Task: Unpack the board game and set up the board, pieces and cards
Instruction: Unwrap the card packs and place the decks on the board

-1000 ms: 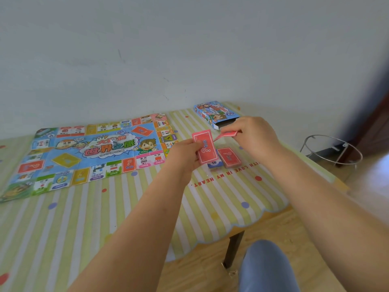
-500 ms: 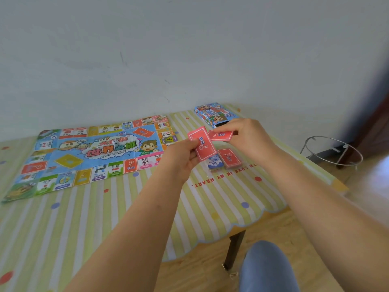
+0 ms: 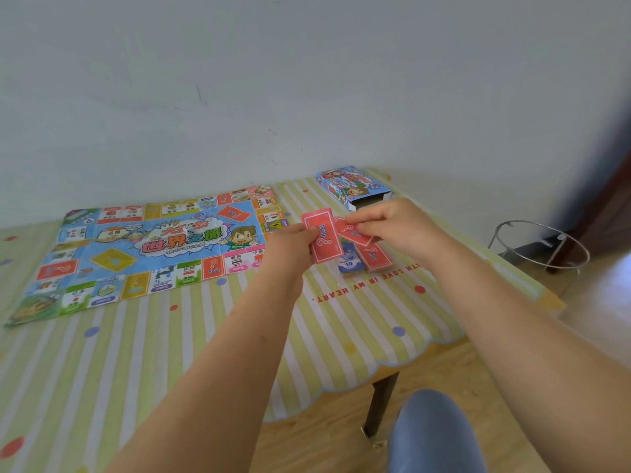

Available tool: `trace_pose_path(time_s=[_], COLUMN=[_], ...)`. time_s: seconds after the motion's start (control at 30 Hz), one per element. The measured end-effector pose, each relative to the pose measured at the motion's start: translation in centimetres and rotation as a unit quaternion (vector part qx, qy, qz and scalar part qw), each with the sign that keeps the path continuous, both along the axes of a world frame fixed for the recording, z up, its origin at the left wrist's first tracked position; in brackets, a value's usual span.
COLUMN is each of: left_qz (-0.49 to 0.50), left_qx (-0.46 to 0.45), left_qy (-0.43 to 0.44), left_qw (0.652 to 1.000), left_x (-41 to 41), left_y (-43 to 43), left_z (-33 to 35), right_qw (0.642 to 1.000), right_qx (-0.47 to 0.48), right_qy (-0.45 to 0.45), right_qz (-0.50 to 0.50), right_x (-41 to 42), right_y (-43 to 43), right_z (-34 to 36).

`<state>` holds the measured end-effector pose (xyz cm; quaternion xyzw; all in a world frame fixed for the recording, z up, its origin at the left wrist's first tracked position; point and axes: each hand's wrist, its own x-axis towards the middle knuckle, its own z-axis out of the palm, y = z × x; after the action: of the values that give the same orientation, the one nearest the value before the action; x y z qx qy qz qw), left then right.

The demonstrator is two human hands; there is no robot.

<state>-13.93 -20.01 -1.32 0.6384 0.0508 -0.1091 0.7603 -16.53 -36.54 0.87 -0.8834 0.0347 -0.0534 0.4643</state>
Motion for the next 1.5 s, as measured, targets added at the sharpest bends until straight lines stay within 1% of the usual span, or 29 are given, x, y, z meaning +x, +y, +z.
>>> trace_pose_path(time_s=[0.23,0.47,0.6,0.77,1.17,1.33,1.43,1.47,1.5], left_qz=[-0.005,-0.004,0.014,0.029,0.038,0.039,0.034,0.032,0.029], left_qx=[-0.004,-0.041,-0.074,-0.114,-0.102,-0.090,-0.067,-0.059,-0.054], left_qy=[0.000,0.014,0.030,0.037,0.043,0.042,0.026,0.023,0.022], left_qw=[1.000,0.999,0.997,0.992,0.993,0.994,0.997,0.997,0.998], left_x=[-0.3,-0.4,-0.4,-0.5,-0.5,-0.3,-0.1,-0.1,-0.1], left_y=[-0.1,-0.4,-0.5,-0.5,-0.5,-0.5,-0.6,-0.6,-0.7], left_z=[-0.1,0.1,0.2,0.4,0.5,0.4,0.2,0.2,0.2], right_qw=[0.990,0.984,0.986,0.987,0.990,0.992,0.995,0.996,0.993], right_qx=[0.099,0.136,0.113,0.052,0.049,0.043,-0.002,-0.044,-0.107], right_qy=[-0.080,-0.085,-0.096,-0.123,-0.113,-0.102,-0.088,-0.065,-0.035], right_qz=[-0.067,-0.077,-0.071,-0.092,-0.075,-0.053,-0.046,-0.037,-0.023], right_x=[0.2,0.8,0.7,0.9,0.5,0.6,0.7,0.7,0.8], right_y=[0.6,1.6,2.3,3.1,3.9,3.1,1.6,0.9,0.3], right_z=[-0.3,-0.8,-1.0,-1.3,-1.2,-1.0,-0.3,0.1,0.3])
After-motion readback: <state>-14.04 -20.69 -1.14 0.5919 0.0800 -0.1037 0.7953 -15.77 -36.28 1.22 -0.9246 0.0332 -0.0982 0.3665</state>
